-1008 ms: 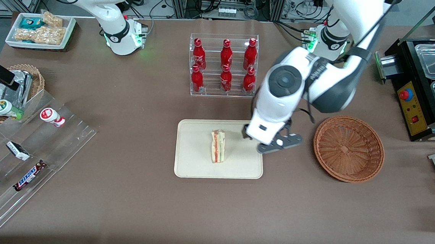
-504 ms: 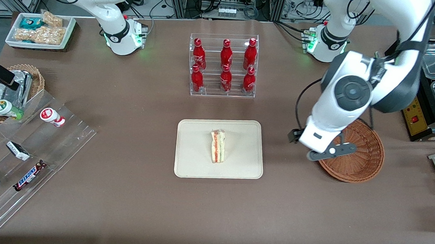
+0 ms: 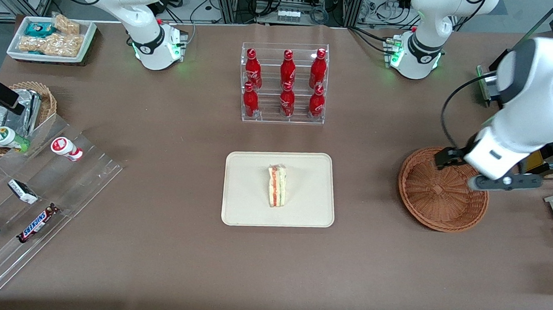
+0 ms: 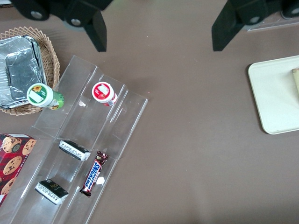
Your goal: Place sandwich from basket to tray
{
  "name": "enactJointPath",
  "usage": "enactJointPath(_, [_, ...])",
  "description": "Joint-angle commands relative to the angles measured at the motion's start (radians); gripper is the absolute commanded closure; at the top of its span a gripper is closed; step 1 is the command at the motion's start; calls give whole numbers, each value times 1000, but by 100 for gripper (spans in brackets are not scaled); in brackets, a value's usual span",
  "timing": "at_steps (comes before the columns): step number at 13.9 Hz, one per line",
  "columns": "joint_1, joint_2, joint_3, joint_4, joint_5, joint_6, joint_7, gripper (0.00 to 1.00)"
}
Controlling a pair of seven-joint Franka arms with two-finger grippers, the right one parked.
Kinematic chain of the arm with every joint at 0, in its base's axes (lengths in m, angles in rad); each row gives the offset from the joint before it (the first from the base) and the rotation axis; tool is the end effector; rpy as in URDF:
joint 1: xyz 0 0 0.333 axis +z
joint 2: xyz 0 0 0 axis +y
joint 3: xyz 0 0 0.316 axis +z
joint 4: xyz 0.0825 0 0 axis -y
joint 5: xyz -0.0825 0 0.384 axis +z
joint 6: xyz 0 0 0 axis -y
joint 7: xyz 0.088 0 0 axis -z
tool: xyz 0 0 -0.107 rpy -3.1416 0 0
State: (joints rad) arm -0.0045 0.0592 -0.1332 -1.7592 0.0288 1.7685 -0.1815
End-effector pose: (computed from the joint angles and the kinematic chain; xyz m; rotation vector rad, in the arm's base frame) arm 0.5711 -0.0750 0.5185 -3.1124 -0.0583 0.0708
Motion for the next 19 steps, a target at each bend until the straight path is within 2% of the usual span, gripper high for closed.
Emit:
enactJointPath(1, [-2, -50, 30, 10, -24, -69, 120, 0])
enactJointPath(6, [-34, -50, 110, 118, -30, -161, 298, 0])
enactJointPath(16, [-45, -53, 110, 138, -35, -193, 284, 0])
enactJointPath(19, [-43, -65, 113, 132, -72, -210, 284, 0])
